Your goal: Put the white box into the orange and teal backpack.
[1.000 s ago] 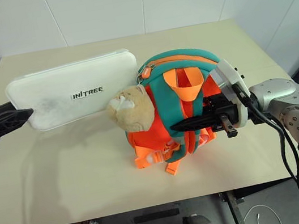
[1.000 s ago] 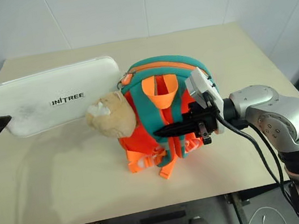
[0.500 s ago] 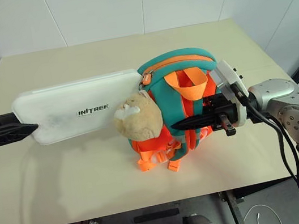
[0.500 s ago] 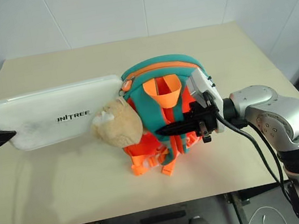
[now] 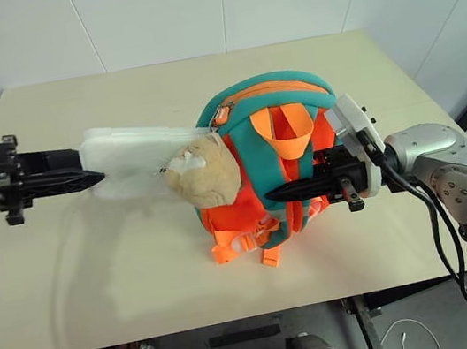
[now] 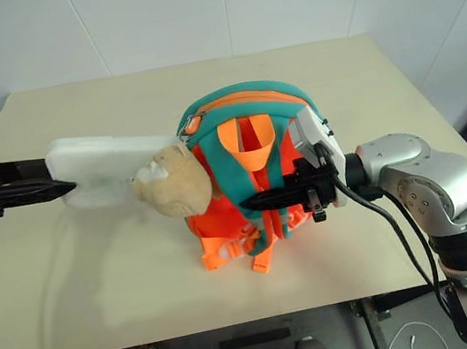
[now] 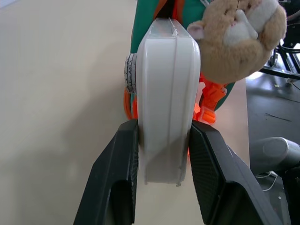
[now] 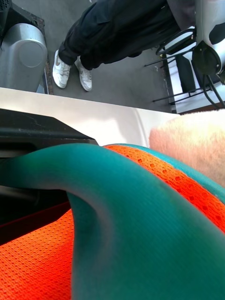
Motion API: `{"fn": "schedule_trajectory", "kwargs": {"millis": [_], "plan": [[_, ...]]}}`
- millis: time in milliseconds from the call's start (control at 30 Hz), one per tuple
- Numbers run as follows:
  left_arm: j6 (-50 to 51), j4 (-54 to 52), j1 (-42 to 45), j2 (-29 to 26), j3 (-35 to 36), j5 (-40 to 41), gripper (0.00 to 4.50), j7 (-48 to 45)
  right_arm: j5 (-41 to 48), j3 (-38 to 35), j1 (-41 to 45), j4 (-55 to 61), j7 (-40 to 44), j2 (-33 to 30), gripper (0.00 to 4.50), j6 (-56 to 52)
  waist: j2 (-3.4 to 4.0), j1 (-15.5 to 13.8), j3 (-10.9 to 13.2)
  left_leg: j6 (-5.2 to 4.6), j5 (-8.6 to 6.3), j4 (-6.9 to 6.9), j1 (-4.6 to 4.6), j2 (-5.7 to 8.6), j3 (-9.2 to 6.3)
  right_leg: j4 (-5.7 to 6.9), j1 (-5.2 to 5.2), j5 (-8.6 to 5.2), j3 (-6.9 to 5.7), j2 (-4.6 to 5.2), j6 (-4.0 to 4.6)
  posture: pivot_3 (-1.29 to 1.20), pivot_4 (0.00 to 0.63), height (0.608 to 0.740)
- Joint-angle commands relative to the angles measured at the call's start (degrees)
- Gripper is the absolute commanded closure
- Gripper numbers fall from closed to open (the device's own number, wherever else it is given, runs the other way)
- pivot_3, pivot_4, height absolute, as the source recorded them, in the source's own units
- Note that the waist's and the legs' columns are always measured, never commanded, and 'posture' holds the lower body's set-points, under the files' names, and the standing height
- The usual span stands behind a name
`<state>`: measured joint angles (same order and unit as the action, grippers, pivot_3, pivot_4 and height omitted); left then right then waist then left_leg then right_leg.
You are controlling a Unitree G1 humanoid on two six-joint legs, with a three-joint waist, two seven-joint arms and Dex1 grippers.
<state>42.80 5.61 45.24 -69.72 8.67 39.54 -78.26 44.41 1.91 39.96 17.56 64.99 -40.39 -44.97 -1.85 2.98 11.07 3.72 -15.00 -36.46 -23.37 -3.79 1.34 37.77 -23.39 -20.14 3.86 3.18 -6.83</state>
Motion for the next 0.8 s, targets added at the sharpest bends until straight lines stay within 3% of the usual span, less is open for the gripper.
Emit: {"fn": "schedule_trajectory", "kwargs": {"millis": [33, 500, 667, 800], "plan": [[1.7, -2.6, 4.5, 2.2, -3.0, -1.7, 3.27, 2.5, 0.6, -0.9, 0.5, 1.3, -0.3, 0.5, 4.5, 0.9, 0.0, 0.0, 0.0, 0.0, 0.0, -0.02, 0.0, 0.0, 0.0, 0.01, 0.01, 0.0, 0.02, 0.0, 0.0, 0.0, 0.15, 0.74], [7.6, -5.7, 13.1, 24.0, -13.0, -4.7, 3.27, 13.8, -1.4, 0.4, 1.1, 0.0, -0.3, 2.4, 4.5, 2.2, 0.0, -0.5, 0.0, -0.04, -0.02, -0.55, -0.08, -0.01, 0.02, 0.21, 0.02, 0.11, 0.38, -0.17, -0.2, 0.0, 0.15, 0.74], [5.9, -4.7, 13.0, 28.3, -14.7, -7.9, 3.27, 16.5, -1.5, 0.4, 1.2, 0.1, -0.6, 2.7, 4.5, 2.3, 0.0, -0.9, 0.0, -0.01, 0.0, -0.59, -0.08, -0.02, 0.03, 0.22, 0.02, 0.12, 0.46, -0.22, -0.23, 0.0, 0.15, 0.74], [6.3, -6.0, 12.7, 28.3, -13.6, -7.0, 1.89, 15.3, -1.4, 0.1, 1.0, 0.5, -0.9, 2.6, 4.5, 2.3, 0.0, -0.9, 0.0, 0.0, 0.0, -0.58, -0.06, -0.03, 0.03, 0.22, 0.01, 0.13, 0.51, -0.26, -0.23, 0.0, 0.15, 0.74]]}}
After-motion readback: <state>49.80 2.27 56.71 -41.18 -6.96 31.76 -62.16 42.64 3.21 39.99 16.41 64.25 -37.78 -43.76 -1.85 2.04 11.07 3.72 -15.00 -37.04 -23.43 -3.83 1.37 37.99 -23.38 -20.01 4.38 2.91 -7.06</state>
